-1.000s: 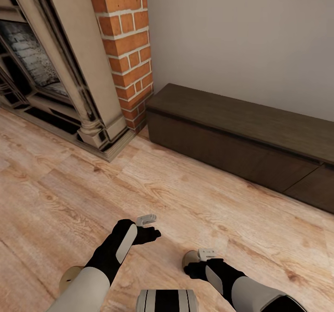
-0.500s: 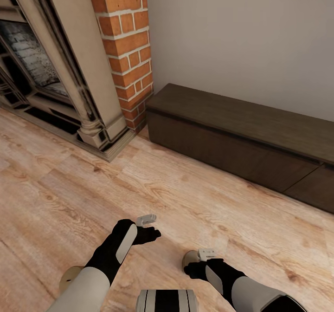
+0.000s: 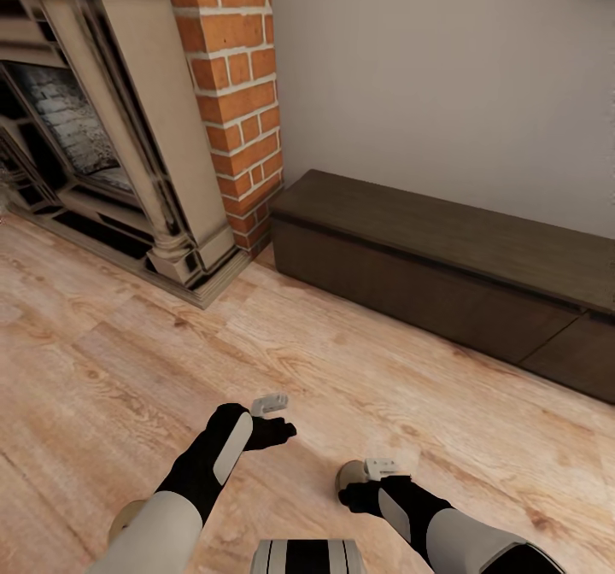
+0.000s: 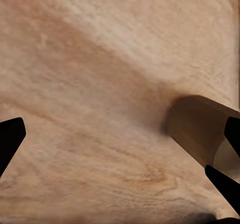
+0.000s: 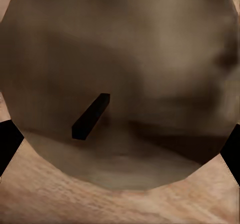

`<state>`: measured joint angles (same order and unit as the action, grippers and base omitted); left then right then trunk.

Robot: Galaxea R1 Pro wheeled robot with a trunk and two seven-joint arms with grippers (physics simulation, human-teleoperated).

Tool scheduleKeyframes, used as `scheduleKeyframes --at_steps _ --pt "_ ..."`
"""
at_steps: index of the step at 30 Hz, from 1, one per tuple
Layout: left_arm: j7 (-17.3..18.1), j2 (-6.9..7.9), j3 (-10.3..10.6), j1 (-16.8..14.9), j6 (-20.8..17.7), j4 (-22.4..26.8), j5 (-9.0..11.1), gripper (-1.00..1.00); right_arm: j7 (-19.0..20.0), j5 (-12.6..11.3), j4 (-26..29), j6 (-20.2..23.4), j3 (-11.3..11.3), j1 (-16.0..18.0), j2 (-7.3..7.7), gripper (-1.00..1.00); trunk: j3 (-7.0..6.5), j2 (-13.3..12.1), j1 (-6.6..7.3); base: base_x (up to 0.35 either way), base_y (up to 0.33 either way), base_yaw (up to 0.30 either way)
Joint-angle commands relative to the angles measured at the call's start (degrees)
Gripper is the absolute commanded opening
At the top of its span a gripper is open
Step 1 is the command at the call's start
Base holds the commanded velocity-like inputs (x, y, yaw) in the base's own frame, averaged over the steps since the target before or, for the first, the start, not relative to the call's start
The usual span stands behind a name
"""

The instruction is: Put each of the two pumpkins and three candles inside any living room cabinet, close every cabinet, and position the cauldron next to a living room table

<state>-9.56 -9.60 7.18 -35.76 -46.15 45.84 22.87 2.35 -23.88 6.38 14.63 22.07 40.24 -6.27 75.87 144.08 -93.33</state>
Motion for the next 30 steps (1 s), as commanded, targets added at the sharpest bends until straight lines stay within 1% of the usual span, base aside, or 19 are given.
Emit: scheduleKeyframes --at_steps 1,19,27,30 --pt "-0.55 0.02 0.11 -0.01 -0.17 0.05 0.6 1.0 0.02 -0.56 0.02 0.22 0.5 0.02 0.03 -1.0 -0.19 0.0 0.03 0.0 0.0 0.0" --pt "-0.63 0.07 0.11 -0.01 -0.17 -0.1 0.45 1.0 -0.11 -0.56 0.13 0.3 0.44 0.02 0.03 -1.0 -4.23 -0.24 0.5 0.0 0.0 -0.006" --pt "-0.64 0.34 -0.01 -0.03 -0.18 -0.45 0.29 1.0 -0.39 -0.55 0.44 0.46 0.07 0.03 0.16 -1.0 -6.5 -0.35 0.7 0.0 0.0 -0.18" --pt "-0.65 0.57 -0.11 -0.02 -0.22 -0.56 0.24 1.0 -0.5 -0.56 1.36 0.69 0.05 0.09 0.25 -1.0 -7.36 -0.39 0.78 0.0 0.0 -0.215"
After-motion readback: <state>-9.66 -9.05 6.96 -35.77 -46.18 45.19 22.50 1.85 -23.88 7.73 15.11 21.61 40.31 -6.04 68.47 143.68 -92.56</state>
